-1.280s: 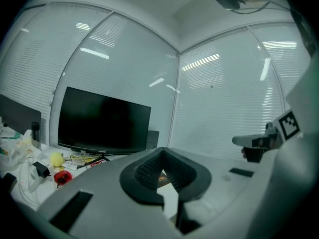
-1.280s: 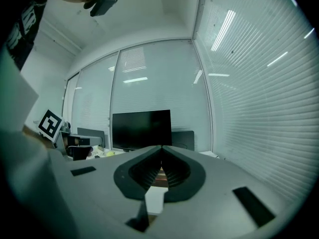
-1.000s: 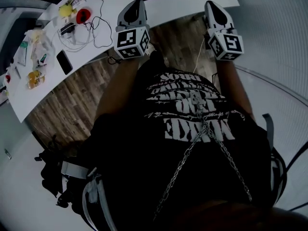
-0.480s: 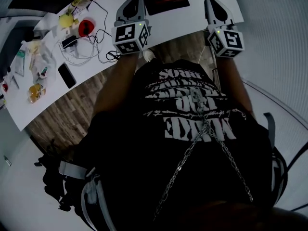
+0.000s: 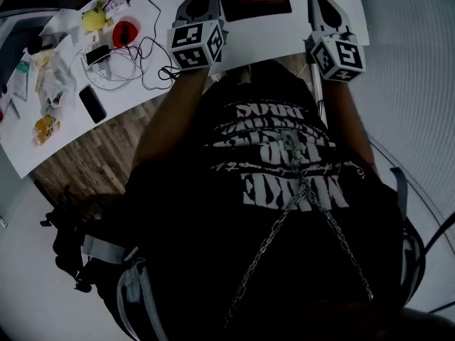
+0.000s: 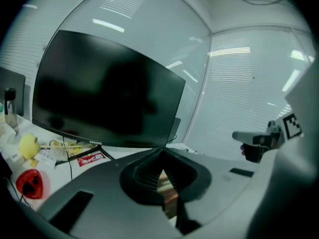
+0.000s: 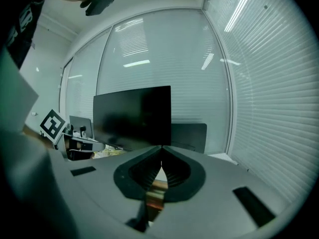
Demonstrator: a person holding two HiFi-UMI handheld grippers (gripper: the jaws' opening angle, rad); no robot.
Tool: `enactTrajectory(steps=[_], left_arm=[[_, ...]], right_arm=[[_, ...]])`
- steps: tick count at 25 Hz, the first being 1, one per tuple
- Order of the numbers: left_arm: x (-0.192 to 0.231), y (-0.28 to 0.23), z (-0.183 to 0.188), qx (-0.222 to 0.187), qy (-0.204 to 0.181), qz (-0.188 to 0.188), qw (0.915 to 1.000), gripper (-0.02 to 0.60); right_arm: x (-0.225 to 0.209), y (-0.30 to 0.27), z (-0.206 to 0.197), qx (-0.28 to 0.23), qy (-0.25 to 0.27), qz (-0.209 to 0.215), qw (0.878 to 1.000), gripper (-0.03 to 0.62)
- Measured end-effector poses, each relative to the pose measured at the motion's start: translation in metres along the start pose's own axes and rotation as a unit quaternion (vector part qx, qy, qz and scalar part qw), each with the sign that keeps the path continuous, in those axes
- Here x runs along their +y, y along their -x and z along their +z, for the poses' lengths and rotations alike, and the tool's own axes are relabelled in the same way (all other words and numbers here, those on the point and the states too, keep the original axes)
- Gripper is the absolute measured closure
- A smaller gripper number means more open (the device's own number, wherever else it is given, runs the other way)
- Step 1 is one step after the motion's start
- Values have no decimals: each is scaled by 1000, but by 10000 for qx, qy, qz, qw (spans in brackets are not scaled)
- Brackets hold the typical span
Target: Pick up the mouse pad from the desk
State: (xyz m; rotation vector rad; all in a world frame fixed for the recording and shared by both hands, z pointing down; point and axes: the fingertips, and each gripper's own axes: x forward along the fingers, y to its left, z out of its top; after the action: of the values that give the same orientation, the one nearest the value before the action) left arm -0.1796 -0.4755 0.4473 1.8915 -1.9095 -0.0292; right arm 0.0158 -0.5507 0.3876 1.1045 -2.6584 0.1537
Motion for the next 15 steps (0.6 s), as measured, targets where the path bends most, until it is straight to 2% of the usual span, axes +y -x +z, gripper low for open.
enactTrajectory(steps=[4, 7, 12, 15], left_arm=[[18, -32, -30, 317, 187, 351, 9987, 575], [27, -57, -57, 699, 367, 616, 9950, 575], [42, -99, -107, 1567, 611, 983, 9808, 575], [54, -111, -130, 1923, 656, 1256, 9711, 575]], right_arm=[[-8, -41, -34, 480, -70, 447, 9978, 592], [-20, -73, -61, 943, -53, 827, 9921, 592], [-38, -128, -114, 1699, 82, 1335, 9763, 589], [-43, -152, -151, 2179, 30, 1610, 9626, 521]])
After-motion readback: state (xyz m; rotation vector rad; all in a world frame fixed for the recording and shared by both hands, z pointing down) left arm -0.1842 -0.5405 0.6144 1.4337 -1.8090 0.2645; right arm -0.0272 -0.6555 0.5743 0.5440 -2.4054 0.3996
